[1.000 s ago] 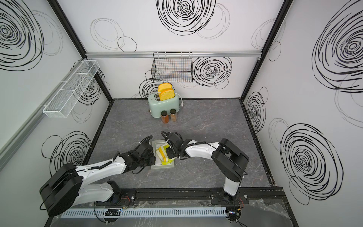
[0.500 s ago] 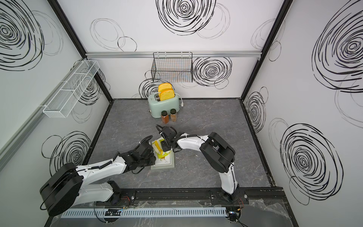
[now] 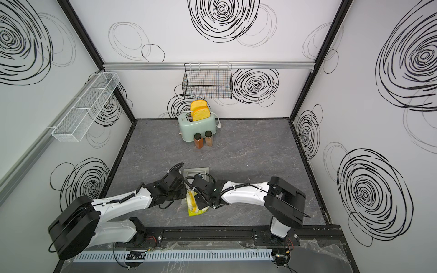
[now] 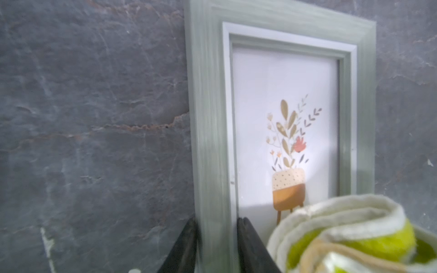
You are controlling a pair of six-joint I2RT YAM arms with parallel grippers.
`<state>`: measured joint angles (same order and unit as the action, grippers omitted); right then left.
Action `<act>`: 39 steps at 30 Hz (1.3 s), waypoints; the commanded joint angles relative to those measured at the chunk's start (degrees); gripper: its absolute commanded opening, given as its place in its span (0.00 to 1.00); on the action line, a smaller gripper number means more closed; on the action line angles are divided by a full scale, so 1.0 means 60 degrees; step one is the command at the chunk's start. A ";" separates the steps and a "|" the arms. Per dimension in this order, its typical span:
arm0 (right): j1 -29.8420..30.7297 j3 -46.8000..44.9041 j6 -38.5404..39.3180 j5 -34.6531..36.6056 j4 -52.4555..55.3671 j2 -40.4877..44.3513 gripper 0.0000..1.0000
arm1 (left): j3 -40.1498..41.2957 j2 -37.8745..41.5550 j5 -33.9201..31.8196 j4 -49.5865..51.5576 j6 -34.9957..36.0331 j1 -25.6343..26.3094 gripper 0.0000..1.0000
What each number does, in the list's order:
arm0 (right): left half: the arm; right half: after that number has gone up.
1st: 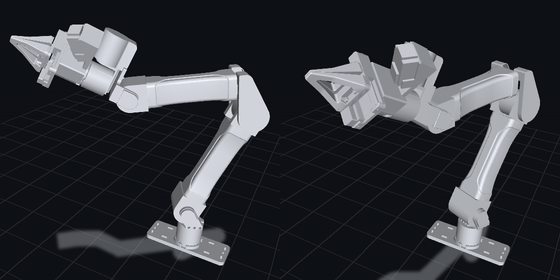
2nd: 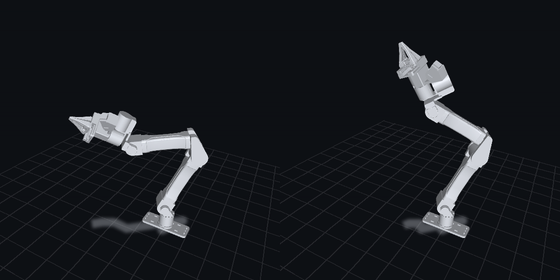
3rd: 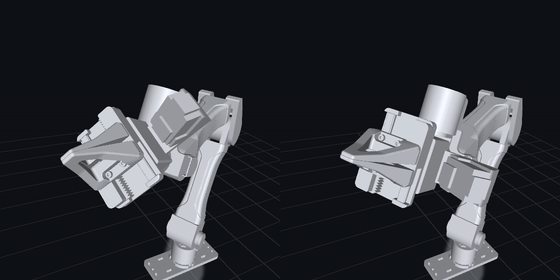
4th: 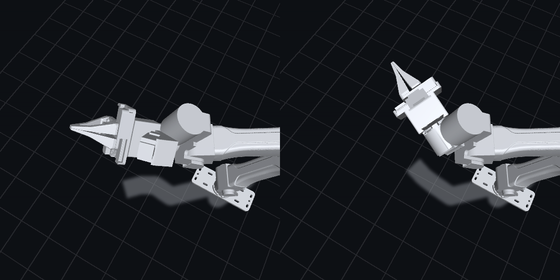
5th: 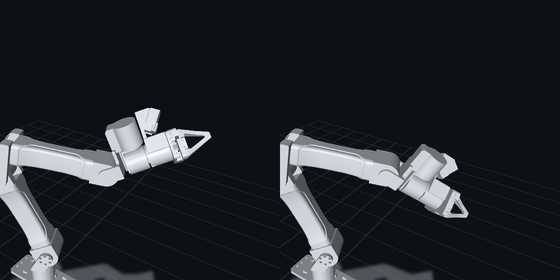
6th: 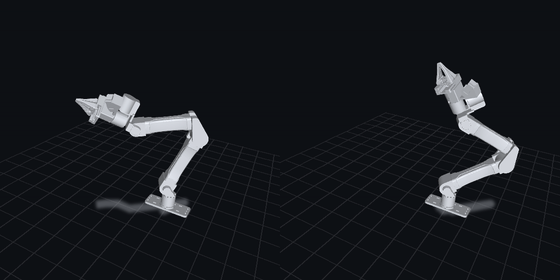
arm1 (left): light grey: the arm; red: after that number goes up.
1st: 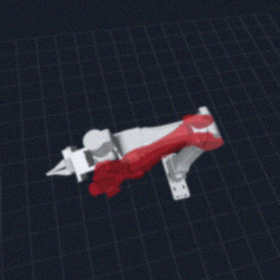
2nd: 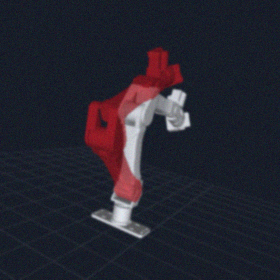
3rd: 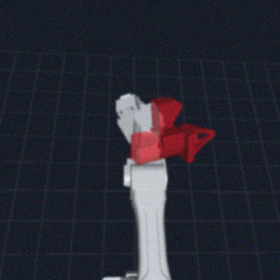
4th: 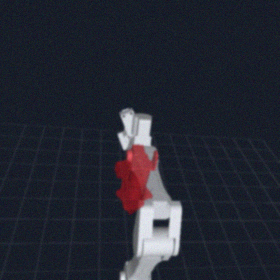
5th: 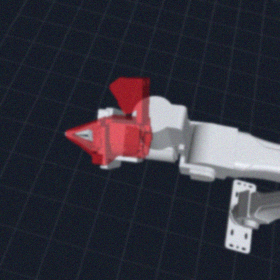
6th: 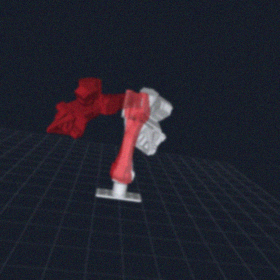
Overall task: Wipe the picture frame with a cloth
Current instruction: Wipe the dirt from the picture frame.
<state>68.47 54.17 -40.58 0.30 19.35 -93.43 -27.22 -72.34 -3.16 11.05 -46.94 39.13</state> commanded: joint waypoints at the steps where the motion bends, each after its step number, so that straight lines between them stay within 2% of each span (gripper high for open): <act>1: 0.0128 -0.0164 -0.0344 -0.0591 -0.0118 -0.0074 0.00 | 0.0002 -0.0330 -0.0351 0.0559 0.0139 -0.0205 0.34; 3: 0.0176 -0.0042 -0.0257 -0.0824 -0.0451 -0.0385 0.00 | -0.0055 -0.0337 -0.0366 0.0617 0.0187 -0.0224 0.34; 9: 0.0019 -0.0237 -0.0156 -0.0157 -0.0032 -0.0608 0.00 | -0.0077 -0.0266 -0.0352 0.0707 0.0271 -0.0253 0.34; 17: -0.0712 -0.2425 -0.0988 0.1017 0.1070 0.1562 0.00 | -0.0092 -0.0290 -0.0332 0.0742 0.0440 -0.0286 0.34; 21: -0.0967 -0.3074 -0.0954 0.0854 0.0736 0.2450 0.00 | -0.0073 -0.0313 -0.0260 0.0751 0.0484 -0.0297 0.34; 24: -0.0850 -0.3008 -0.0801 0.0362 0.0370 0.2102 0.00 | -0.0050 -0.0385 -0.0177 0.0680 0.0462 -0.0297 0.34; 32: 0.0997 -0.1222 -0.0615 -0.0033 0.0011 0.0275 0.00 | -0.0018 -0.0453 -0.0107 0.0581 0.0363 -0.0282 0.34; 36: 0.0910 -0.1212 -0.0858 0.0290 0.0198 0.0050 0.00 | -0.0033 -0.0462 -0.0135 0.0590 0.0403 -0.0282 0.34; 39: 0.0489 -0.1671 -0.0989 0.0558 0.0517 0.0563 0.00 | -0.0044 -0.0466 -0.0172 0.0590 0.0468 -0.0290 0.34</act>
<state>72.82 46.72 -44.82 3.44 20.51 -90.74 -27.92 -73.08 -3.99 11.64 -43.68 37.45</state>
